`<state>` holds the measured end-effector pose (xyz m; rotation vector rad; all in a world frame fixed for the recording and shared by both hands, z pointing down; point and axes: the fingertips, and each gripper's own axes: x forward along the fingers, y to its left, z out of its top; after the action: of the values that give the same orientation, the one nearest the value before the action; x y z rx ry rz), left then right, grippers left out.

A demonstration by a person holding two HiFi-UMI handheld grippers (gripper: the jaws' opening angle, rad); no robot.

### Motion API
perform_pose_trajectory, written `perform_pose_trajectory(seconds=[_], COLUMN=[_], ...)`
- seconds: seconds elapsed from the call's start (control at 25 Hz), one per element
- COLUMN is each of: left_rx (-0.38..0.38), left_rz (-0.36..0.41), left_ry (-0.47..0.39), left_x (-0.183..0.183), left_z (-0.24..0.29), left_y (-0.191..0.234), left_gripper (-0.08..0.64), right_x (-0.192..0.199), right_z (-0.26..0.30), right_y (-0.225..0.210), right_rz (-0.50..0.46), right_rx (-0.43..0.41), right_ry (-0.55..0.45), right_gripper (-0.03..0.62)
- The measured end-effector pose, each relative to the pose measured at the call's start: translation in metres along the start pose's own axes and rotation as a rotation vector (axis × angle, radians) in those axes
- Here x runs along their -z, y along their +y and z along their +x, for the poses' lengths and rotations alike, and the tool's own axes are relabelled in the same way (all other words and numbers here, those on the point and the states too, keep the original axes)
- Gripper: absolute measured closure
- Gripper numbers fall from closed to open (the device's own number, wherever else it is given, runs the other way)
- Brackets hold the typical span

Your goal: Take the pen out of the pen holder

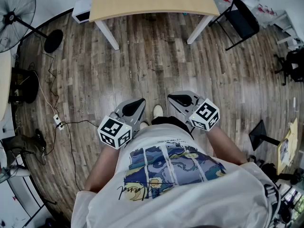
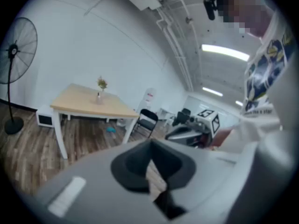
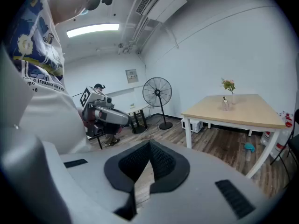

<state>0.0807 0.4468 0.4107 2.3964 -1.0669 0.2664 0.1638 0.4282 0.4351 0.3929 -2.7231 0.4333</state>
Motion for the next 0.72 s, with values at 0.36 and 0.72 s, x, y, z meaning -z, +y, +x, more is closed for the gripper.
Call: perform_pose_trajectory(seconds=[0.36,0.72], left_rx=[-0.036,0.003], left_rz=[0.028,0.011], left_ry=[-0.002,-0.022], left_x=[-0.044,-0.074], left_z=[0.051,0.084], left_y=[0.025,0.072], left_gripper=[0.552,0.552], right_x=[-0.022,-0.028], right_z=[-0.001,0.025], right_y=[-0.071,-0.121], right_rz=[-0.04,0.014], right_rx=[-0.004,0.034], right_ry=[-0.024,0.007], right_gripper=[0.586,0.586])
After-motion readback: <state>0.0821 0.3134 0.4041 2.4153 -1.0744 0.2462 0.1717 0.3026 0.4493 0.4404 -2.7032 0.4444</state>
